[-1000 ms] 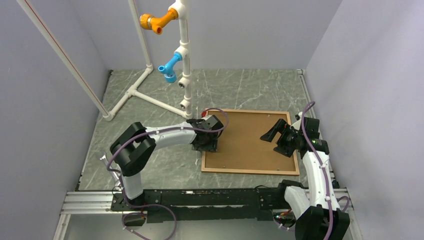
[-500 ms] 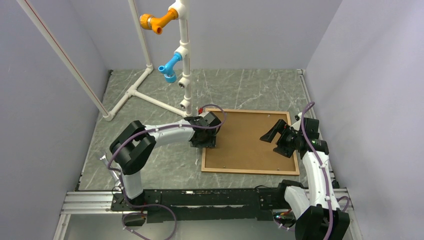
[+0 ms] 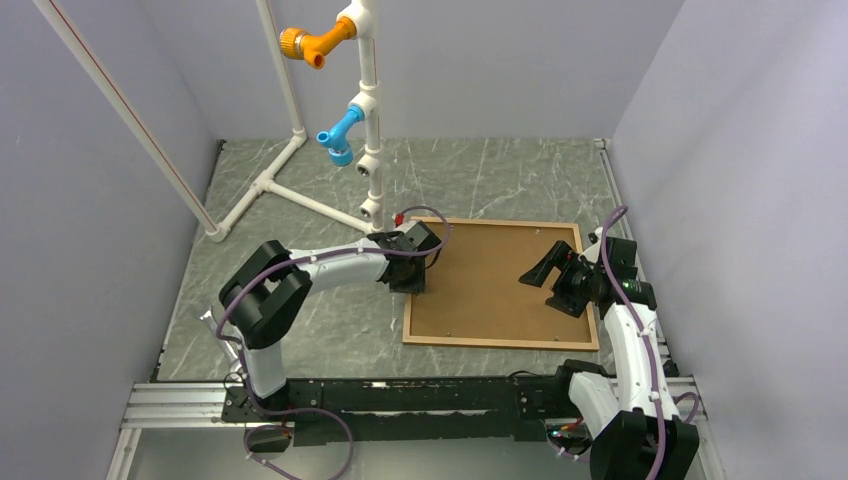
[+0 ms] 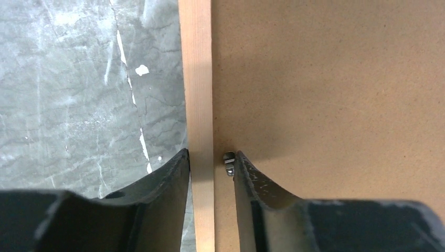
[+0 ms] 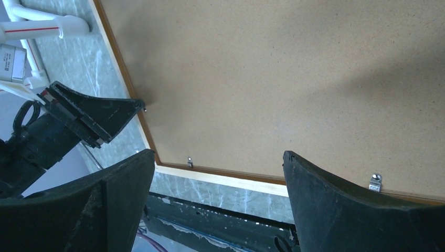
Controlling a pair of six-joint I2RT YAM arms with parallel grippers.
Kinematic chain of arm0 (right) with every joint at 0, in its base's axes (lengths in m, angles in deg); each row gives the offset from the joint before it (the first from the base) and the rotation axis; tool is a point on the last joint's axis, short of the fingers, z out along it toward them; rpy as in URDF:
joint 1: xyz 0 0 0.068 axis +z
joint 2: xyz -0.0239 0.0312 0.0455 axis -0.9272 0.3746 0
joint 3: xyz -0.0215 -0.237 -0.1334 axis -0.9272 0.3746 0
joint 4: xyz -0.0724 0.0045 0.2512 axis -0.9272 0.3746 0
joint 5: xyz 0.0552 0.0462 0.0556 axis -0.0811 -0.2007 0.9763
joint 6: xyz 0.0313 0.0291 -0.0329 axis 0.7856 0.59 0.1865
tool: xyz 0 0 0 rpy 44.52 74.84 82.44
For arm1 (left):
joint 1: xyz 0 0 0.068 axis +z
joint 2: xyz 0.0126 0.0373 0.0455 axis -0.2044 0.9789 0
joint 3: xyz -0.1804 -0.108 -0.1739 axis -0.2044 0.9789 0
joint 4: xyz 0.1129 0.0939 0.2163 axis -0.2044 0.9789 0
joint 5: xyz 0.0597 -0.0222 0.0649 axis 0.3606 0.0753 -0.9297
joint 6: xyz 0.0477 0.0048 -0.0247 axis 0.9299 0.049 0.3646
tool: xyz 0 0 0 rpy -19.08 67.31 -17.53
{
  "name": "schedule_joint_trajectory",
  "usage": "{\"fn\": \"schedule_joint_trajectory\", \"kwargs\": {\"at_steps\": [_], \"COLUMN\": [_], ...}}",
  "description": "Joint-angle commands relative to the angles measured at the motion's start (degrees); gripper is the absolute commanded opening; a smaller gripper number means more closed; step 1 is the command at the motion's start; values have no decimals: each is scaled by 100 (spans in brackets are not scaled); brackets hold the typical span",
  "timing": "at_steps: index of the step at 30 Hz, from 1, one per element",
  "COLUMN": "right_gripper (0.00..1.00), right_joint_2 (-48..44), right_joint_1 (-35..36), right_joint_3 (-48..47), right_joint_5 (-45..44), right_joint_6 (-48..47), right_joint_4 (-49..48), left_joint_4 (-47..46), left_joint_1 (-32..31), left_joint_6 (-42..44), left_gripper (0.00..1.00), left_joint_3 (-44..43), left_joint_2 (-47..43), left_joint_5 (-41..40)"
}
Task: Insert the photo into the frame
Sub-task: Install the photo frame at the center of the board.
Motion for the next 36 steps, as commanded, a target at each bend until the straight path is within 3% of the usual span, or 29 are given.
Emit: {"fn": "schedule_joint_trajectory", "kwargs": {"at_steps": [1, 8, 13, 16, 36], "right_gripper": [94, 94, 94, 94, 94], "right_joint_2": [-86, -81, -98, -92, -116], "right_joint_1": [12, 14, 15, 11, 12], "right_joint_3": [6, 8, 22, 19, 15], "right_joint_5": [67, 76, 83, 76, 76], "right_joint_6": [9, 9, 3, 9, 23], "right_joint_4": [-182, -189, -194, -194, -189], "left_joint_4": [-36, -119, -106, -123, 33], "left_joint_1": [113, 138, 154, 149, 45], "left_joint_6": [-72, -59, -85, -107, 5], "left_gripper": [36, 22, 5, 0, 0], "left_joint_3": [201, 307, 357, 419, 620], "left_joint_2": [70, 9, -31, -74, -575], "left_joint_5": [-149, -54, -11, 11, -182]}}
